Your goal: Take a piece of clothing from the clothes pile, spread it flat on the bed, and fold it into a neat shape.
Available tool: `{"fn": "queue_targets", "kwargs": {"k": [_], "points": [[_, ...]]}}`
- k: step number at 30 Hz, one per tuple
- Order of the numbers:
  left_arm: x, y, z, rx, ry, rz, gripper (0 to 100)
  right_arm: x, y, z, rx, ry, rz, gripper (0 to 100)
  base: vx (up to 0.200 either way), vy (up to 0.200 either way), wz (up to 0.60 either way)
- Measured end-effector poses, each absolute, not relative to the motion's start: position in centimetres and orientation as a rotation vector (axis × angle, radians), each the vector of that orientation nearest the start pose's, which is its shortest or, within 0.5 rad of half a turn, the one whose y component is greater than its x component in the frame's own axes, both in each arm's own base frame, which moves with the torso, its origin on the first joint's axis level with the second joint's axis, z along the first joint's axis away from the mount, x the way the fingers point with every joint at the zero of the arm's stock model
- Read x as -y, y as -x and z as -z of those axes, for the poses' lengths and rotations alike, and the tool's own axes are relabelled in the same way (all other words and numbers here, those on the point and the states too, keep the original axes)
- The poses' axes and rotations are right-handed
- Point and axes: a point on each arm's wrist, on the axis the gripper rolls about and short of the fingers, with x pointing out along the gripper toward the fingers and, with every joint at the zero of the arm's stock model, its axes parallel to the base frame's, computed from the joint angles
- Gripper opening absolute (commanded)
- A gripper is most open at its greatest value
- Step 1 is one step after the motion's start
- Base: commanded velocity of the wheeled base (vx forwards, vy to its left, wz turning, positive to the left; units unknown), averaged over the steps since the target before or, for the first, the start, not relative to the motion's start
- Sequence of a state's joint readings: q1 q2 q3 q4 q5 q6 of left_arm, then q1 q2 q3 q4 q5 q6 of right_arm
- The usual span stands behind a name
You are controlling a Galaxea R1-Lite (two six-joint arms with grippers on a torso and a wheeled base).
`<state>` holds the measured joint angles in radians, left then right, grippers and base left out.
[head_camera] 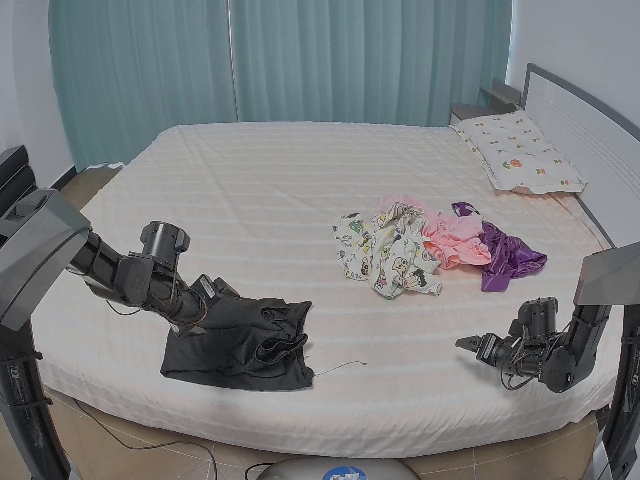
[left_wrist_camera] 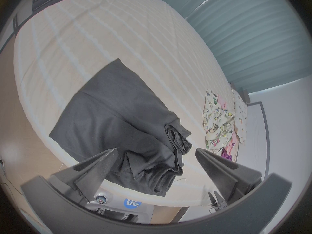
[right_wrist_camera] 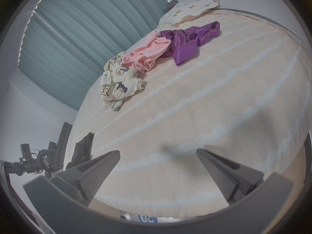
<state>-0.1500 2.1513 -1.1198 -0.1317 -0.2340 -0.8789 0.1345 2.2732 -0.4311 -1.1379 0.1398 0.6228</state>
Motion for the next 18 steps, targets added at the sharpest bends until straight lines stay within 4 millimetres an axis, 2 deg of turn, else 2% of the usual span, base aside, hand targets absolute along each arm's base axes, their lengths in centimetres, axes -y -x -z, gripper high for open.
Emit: {"fn": "queue_targets", "kwargs": {"k": [7, 13, 18], "points": [[4.9, -37.8, -5.7, -0.986, 0.924, -0.047, 100, -4.4, -29.5, 2.6, -0.766, -0.594, -0.038, 100, 0.0, 0.2, 0.0], [2.9, -37.9, -5.6, -0.989, 0.985, -0.043, 100, -4.4, -29.5, 2.7, -0.768, -0.594, -0.038, 100, 0.0, 0.2, 0.0], [2.1, -37.9, -5.2, -0.992, 0.997, -0.06, 100, -4.5, -29.5, 2.8, -0.772, -0.593, -0.037, 100, 0.0, 0.2, 0.0]]}}
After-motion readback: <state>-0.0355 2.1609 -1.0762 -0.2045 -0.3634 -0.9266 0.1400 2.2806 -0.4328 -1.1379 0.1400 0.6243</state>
